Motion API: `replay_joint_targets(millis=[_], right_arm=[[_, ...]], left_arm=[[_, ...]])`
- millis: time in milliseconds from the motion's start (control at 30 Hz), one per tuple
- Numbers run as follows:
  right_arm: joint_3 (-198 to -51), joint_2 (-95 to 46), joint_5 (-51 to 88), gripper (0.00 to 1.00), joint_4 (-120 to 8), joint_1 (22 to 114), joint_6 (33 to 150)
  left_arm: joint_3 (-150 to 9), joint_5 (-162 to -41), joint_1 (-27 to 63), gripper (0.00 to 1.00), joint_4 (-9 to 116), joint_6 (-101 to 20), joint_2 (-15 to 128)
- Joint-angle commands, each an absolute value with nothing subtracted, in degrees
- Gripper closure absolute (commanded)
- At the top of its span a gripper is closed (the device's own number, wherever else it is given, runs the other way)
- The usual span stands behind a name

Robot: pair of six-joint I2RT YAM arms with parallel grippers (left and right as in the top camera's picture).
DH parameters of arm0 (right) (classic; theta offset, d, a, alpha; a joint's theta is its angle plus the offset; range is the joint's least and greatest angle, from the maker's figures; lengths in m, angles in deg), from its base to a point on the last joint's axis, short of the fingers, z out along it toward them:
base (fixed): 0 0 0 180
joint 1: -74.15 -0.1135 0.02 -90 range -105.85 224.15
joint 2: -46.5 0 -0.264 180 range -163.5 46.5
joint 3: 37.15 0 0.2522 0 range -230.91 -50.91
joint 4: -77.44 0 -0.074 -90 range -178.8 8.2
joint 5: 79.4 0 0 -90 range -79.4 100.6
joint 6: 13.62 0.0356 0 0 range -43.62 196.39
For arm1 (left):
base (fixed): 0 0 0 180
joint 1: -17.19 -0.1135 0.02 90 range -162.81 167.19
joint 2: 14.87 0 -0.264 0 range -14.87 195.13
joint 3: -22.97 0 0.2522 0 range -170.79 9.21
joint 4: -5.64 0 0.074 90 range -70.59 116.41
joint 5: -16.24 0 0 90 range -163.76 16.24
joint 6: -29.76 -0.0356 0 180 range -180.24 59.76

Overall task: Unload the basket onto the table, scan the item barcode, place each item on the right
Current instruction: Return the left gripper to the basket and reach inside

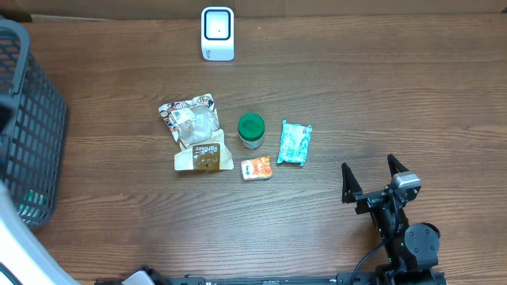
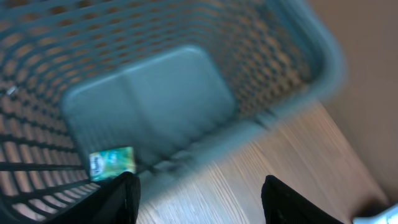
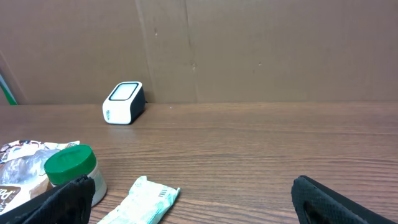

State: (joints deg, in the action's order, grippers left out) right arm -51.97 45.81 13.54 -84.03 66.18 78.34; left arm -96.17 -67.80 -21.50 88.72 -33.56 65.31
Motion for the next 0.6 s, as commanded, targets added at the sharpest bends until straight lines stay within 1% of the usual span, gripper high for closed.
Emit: replay_joint_targets(millis=[0, 200, 433, 567], right_arm=[[-51.38, 46.34, 13.21, 0.0, -84.2, 66.36, 78.56], [-51.38, 46.34, 13.21, 0.0, -84.2, 66.36, 78.56], [-51.38, 46.34, 13.21, 0.0, -84.2, 66.36, 78.56], [-51.38, 46.34, 13.19, 0.0, -84.2, 66.36, 78.56]], left_arm=[[-97.03, -73.9, -28.63, 0.36, 87.85, -31.64, 69.92], [-97.0, -73.62, -35.6, 0.41, 89.75, -31.66, 79.91], [-96.89, -73.16, -38.03, 0.47, 92.55, -31.68, 89.02], [-95.58, -68.11, -38.09, 0.45, 94.04, -30.2, 93.02]])
